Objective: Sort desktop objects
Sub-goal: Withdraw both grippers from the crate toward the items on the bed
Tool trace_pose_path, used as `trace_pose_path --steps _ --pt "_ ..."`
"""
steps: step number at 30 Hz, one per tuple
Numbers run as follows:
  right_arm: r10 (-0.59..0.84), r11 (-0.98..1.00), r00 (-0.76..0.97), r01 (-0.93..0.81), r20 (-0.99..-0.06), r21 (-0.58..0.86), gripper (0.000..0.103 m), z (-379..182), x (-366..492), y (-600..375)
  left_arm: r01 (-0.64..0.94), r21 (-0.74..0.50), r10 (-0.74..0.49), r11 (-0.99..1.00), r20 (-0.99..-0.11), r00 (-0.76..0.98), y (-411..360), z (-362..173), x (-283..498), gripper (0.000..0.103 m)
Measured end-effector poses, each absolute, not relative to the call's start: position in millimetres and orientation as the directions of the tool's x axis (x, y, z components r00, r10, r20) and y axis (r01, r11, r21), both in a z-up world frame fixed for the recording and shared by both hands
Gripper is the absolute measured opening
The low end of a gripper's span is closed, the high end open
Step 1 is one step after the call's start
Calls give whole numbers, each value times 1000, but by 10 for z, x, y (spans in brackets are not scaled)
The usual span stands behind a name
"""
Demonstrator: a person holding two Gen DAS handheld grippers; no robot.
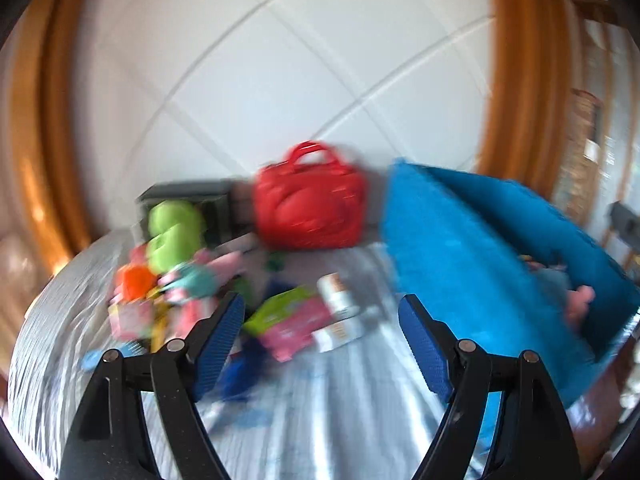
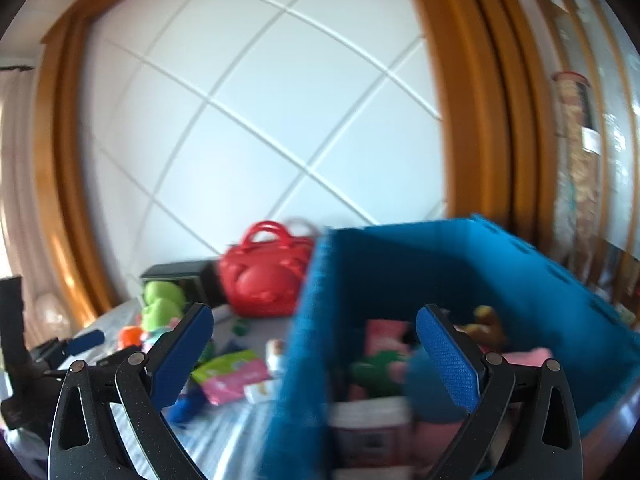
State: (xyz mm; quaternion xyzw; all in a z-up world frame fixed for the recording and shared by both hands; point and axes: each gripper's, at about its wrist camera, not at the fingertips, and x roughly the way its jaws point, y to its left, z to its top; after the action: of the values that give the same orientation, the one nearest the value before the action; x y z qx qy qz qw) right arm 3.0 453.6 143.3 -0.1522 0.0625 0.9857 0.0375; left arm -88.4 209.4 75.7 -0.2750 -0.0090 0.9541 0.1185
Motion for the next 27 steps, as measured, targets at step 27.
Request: trace_pose_path --steps 27 --pt "46 -992 -669 -119 -741 46 103 -59 -1665 3115 -229 146 7 -962 -830 -558 -584 -648 -2804 79"
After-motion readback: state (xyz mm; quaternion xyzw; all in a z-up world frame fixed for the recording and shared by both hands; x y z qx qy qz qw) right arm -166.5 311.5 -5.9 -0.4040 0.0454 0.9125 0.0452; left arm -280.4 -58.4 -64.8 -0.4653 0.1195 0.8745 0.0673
